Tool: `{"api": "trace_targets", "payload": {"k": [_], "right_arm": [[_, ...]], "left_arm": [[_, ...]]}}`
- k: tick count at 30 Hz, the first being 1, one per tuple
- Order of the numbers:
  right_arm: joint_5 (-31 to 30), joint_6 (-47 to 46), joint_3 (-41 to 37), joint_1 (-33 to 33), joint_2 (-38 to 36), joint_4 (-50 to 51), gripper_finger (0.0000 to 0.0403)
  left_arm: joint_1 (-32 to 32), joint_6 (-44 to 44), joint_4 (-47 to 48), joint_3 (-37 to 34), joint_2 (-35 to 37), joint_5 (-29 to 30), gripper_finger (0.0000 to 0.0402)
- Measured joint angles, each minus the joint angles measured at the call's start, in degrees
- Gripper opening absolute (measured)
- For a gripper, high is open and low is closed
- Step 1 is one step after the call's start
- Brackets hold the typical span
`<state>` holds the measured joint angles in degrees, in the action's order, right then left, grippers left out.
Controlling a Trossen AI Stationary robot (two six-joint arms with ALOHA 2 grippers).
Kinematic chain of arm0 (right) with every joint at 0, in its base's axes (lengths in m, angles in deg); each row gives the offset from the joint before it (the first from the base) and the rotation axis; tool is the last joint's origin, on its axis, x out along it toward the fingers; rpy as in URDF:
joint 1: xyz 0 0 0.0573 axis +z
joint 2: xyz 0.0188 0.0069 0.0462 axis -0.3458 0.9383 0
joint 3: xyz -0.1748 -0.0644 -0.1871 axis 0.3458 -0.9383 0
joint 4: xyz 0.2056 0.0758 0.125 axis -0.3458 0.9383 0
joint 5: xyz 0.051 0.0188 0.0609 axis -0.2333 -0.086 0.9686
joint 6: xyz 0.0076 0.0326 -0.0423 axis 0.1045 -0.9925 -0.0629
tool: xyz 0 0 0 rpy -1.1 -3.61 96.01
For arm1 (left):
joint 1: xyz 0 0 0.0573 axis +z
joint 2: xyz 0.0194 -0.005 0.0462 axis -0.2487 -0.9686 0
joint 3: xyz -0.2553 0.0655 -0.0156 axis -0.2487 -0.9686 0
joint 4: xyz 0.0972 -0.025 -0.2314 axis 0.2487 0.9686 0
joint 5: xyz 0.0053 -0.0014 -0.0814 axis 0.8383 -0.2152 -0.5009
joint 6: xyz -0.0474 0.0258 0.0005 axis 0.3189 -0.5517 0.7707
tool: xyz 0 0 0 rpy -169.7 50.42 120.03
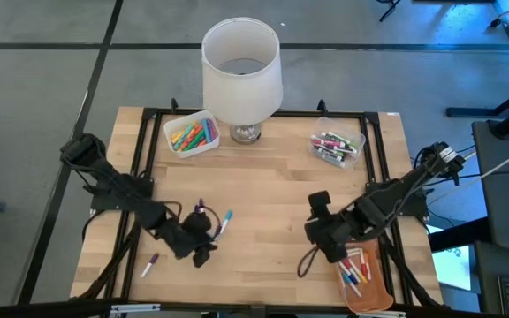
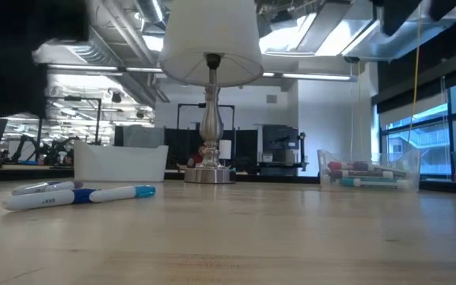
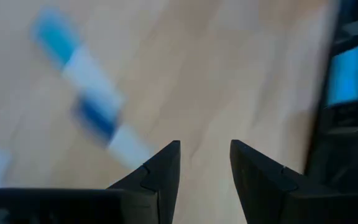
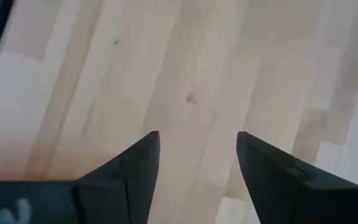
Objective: Pick & Place Markers
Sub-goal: Put the dark blue mini marker into the orange bin
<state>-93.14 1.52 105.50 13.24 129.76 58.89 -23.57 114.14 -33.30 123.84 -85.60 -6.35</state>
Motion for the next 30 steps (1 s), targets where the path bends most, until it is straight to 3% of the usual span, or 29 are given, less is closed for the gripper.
{"api": "trace_targets", "payload": {"k": [6, 12, 16, 23, 30], "right_arm": [[-2.35, -4.72, -4.45, -1.84, 0.0, -3.37, 0.0212], [-2.16, -10.8, -8.9, -1.94, 0.0, -3.73, 0.0212], [-2.11, -12.0, -10.17, -1.94, 0.0, -3.86, 0.0212], [-2.12, -8.19, -10.17, -2.83, 0.0, -7.87, 0.0212], [-2.14, -6.24, -10.17, -3.23, 0.0, -10.6, 0.0212]], "left_arm": [[-7.0, 29.19, 19.21, -0.02, -0.02, -8.57, 0.0121], [-13.76, 43.46, 19.72, -0.02, -0.02, -13.62, 0.0118], [-17.35, 49.67, 20.85, -0.02, -0.06, -17.2, 0.0116], [-18.64, 56.44, 23.37, 0.01, -0.07, -28.57, 0.0109], [-17.69, 57.29, 23.93, 0.0, -0.09, -29.3, 0.0091]]}}
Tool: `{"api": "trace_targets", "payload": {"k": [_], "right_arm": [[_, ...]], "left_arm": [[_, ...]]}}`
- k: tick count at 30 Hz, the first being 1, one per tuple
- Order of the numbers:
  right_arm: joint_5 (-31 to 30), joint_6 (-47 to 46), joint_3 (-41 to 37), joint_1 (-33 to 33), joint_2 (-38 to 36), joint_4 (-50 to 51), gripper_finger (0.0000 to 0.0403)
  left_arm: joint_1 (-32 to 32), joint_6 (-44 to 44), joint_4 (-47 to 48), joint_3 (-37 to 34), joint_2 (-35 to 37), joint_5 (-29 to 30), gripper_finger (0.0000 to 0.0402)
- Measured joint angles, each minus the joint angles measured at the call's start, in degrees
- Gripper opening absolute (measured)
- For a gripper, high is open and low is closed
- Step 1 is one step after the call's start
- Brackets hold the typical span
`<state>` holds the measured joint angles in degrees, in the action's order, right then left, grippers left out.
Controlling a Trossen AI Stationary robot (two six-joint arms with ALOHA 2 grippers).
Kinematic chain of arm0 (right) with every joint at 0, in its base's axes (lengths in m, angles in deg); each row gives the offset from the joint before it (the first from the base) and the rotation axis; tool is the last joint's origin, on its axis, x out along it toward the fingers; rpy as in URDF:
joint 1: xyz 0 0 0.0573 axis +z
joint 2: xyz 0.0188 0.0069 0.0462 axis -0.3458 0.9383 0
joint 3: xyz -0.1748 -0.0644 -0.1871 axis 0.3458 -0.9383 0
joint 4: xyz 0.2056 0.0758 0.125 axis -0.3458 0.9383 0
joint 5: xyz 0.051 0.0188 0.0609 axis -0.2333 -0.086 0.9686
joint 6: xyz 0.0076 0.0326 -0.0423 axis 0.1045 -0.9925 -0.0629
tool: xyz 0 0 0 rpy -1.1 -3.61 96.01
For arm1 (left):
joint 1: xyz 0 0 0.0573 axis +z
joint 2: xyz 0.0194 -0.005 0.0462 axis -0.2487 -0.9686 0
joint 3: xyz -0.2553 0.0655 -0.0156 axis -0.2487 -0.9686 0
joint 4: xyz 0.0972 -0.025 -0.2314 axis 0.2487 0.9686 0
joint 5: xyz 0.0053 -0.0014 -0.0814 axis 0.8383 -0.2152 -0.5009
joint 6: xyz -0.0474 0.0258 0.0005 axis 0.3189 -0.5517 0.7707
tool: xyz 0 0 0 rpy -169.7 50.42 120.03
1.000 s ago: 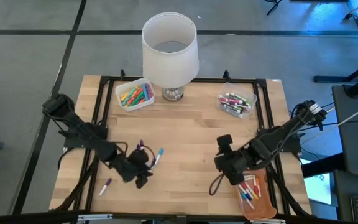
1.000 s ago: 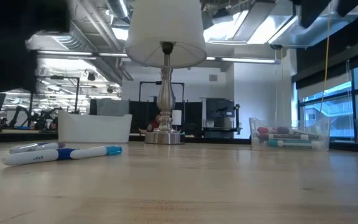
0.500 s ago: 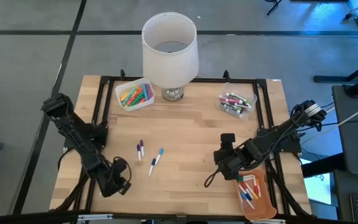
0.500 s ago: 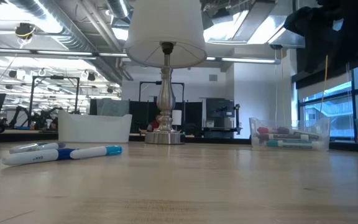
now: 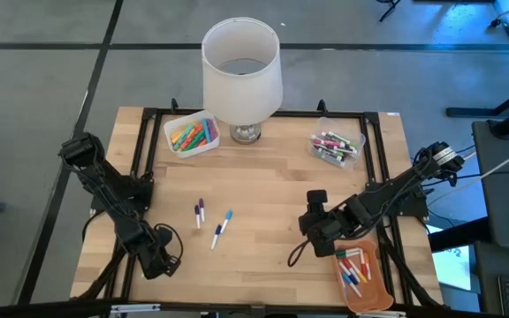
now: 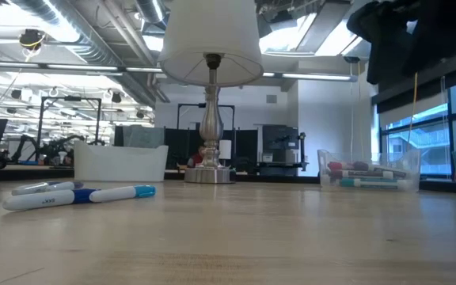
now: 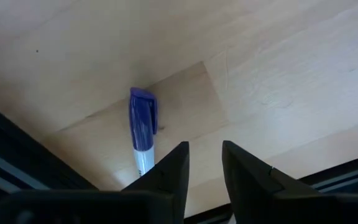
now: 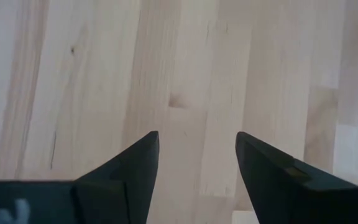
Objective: Pick & Place Markers
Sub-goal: Put the dark blue mini marker into the orange bin
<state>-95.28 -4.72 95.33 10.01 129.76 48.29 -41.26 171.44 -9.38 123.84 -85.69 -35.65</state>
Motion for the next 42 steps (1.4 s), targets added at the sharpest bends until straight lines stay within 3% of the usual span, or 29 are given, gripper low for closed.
{"api": "trace_targets", "payload": {"k": [9, 18, 24, 27, 38, 42], "right_arm": [[0.02, 0.02, 0.0, -0.09, 0.0, 0.04, 0.0212], [0.02, 3.57, 0.0, -0.49, 0.02, -2.99, 0.0212], [0.02, 6.64, 0.0, -1.23, 0.02, -6.5, 0.0212], [0.02, 8.74, 0.0, -1.6, 0.02, -6.56, 0.0212], [0.04, 10.67, 0.0, -3.46, 0.09, -6.94, 0.0212], [0.04, 10.7, 0.0, -3.48, 0.09, -7.0, 0.0212]], "left_arm": [[-1.05, 0.59, -0.19, 0.01, 0.0, 0.26, 0.008], [1.34, -3.78, -7.26, 0.0, 0.09, -6.05, 0.0079], [1.38, -2.97, 2.85, 0.09, 0.14, -6.7, 0.0082], [0.75, -1.92, 7.6, -0.21, 0.09, -7.51, 0.009], [-0.04, -4.81, 5.91, 0.27, -6.98, -4.37, 0.0158], [0.53, -5.17, 6.02, 0.48, -8.41, -4.72, 0.0154]]}}
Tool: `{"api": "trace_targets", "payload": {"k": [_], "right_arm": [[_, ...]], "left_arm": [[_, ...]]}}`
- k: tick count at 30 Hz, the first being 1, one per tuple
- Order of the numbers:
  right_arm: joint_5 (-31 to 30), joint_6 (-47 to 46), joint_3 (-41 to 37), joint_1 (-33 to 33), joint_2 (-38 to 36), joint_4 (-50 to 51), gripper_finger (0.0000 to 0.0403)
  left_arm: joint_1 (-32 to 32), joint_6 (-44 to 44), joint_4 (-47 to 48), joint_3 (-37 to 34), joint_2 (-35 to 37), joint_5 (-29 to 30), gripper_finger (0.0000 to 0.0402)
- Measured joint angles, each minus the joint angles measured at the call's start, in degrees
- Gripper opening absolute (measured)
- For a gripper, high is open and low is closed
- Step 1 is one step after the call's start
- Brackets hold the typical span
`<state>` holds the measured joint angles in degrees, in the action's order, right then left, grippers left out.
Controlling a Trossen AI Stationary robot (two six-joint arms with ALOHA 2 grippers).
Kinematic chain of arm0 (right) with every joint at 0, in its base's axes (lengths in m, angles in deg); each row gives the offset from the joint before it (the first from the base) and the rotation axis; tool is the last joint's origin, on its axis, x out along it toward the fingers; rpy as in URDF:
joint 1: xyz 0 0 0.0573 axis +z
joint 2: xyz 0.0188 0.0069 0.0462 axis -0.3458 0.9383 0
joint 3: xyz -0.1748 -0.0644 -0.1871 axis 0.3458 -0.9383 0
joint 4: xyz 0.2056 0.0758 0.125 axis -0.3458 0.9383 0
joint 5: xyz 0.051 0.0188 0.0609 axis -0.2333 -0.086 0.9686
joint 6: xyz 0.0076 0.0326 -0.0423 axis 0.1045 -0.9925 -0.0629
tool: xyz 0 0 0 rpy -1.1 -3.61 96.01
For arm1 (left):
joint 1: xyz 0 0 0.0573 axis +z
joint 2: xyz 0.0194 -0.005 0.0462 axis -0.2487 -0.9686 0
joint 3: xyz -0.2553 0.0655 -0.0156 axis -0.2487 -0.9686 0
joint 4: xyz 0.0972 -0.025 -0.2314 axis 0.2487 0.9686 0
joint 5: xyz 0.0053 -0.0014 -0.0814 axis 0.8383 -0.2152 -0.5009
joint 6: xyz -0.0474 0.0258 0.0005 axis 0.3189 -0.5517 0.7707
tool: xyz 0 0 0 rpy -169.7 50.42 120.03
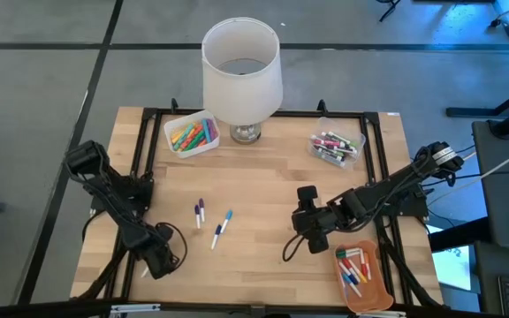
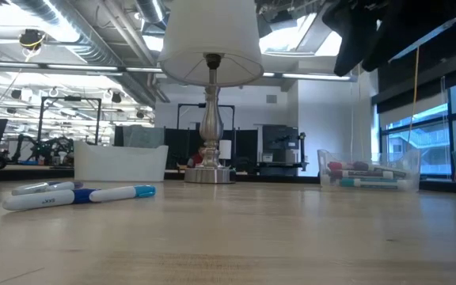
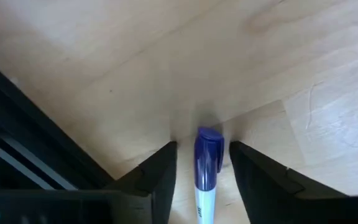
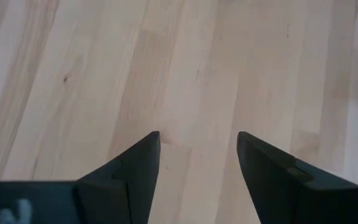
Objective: Pick & Place Markers
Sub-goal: Put the dark blue mini marker into the orange bin
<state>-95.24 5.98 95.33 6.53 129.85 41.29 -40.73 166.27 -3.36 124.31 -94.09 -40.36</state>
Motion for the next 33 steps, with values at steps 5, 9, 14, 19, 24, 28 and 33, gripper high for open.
{"api": "trace_targets", "payload": {"k": [5, 9, 14, 19, 24, 28, 33], "right_arm": [[0.0, 0.63, 0.0, 0.0, 0.0, -0.13, 0.0212], [-0.02, 1.11, 0.0, 0.0, 0.0, -0.55, 0.0212], [-0.04, -0.34, 0.0, 0.0, 0.0, -2.29, 0.0212], [-0.82, -1.42, 0.0, 0.0, 0.0, -2.64, 0.0212], [-4.37, -5.42, -4.93, -0.96, 0.12, -19.55, 0.0212], [1.52, -5.92, -16.15, -4.0, 0.24, -47.23, 0.0212], [9.45, -6.41, -28.86, -9.59, 1.36, -77.63, 0.0212]], "left_arm": [[1.83, -2.17, 4.71, 3.56, -0.83, 2.45, 0.0082], [4.58, -5.94, 7.97, 6.07, -0.85, 7.9, 0.0026], [7.26, -12.68, 7.94, 9.29, -1.06, 16.72, 0.0027], [10.3, -21.11, 8.17, 12.38, -0.99, 27.96, 0.0043], [14.32, -31.22, 8.11, 15.14, -0.93, 42.41, 0.0029], [16.48, -39.07, 2.85, 15.87, -0.84, 61.0, 0.0031], [18.05, -44.77, -9.37, 15.87, -1.03, 74.57, 0.0038]]}}
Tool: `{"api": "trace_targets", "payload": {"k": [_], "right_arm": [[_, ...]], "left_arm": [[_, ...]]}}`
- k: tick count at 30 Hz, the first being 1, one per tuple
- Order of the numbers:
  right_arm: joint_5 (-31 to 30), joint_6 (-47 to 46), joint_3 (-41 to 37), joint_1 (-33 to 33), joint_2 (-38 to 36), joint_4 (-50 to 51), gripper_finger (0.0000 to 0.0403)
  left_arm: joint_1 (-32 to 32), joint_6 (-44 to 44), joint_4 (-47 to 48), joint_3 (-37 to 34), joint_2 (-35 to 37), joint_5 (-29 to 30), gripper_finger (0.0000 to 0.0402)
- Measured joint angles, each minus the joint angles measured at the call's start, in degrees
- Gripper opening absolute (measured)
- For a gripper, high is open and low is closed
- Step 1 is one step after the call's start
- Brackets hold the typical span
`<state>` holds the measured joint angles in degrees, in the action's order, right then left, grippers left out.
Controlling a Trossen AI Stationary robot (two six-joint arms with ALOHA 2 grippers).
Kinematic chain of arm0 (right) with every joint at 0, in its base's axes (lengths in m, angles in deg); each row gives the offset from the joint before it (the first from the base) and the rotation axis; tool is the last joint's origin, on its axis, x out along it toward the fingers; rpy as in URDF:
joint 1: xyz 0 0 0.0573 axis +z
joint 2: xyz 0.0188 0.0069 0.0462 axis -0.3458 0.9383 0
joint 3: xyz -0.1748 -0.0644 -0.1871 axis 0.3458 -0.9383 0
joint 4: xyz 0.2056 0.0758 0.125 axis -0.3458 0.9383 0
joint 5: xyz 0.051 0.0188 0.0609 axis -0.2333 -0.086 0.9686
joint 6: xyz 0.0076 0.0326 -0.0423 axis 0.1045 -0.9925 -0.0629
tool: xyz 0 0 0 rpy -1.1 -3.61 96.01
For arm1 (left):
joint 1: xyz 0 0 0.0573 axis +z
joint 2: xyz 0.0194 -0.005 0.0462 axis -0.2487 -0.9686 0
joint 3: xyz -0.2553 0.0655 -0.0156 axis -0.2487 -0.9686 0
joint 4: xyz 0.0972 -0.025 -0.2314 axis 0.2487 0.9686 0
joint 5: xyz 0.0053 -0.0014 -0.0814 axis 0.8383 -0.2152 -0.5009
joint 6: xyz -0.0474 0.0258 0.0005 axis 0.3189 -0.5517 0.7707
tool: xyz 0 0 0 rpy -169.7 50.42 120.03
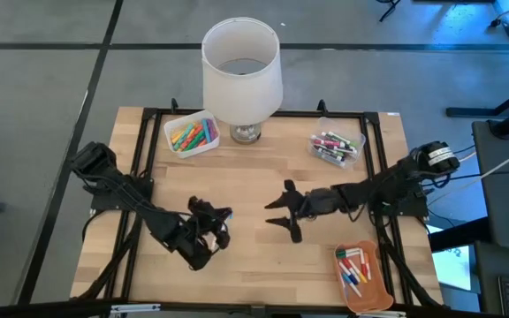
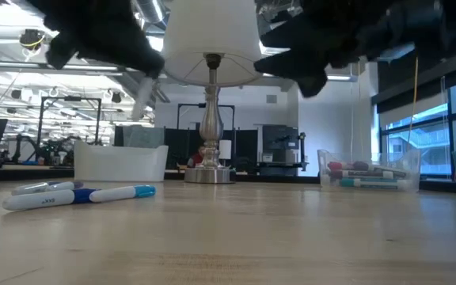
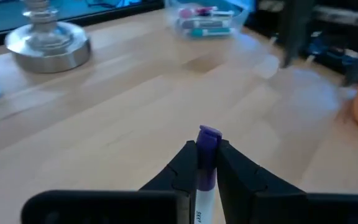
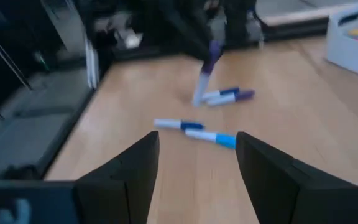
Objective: Pick & Place Markers
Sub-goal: Put the dark blue mini marker into the orange bin
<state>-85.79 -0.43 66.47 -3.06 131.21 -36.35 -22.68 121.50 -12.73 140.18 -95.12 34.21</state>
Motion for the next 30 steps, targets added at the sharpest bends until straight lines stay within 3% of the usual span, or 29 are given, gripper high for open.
{"api": "trace_targets", "payload": {"k": [4, 7, 11, 17, 23, 26, 30], "right_arm": [[5.98, -0.19, -3.76, -2.38, 3.89, -13.92, 0.0212], [7.47, -0.2, -2.55, -2.78, 8.18, -16.88, 0.0212], [7.34, -0.89, 0.56, -2.76, 12.7, -16.95, 0.0212], [1.42, -5.85, 2.48, -2.69, 14.75, -17.64, 0.0212], [0.97, -5.54, 2.61, -2.71, 14.75, -19.4, 0.0209], [1.13, -5.82, 2.63, -2.67, 14.7, -18.92, 0.0178], [3.58, -4.1, 2.65, -2.64, 14.64, -16.9, 0.0066]], "left_arm": [[2.32, -6.08, -9.13, 0.0, -0.2, -0.06, 0.0036], [4.71, -12.82, -16.81, 0.0, -0.9, 0.07, 0.0037], [8.7, -23.49, -28.65, 0.04, -1.98, -5.05, 0.004], [10.78, -32.64, -42.86, 0.02, -5.61, -14.33, 0.0036], [9.84, -33.77, -43.59, 0.04, -6.59, -14.59, 0.0039], [9.47, -33.93, -43.5, 0.04, -6.59, -14.25, 0.0038], [9.46, -35.77, -42.09, 0.02, -6.59, -16.26, 0.0052]]}}
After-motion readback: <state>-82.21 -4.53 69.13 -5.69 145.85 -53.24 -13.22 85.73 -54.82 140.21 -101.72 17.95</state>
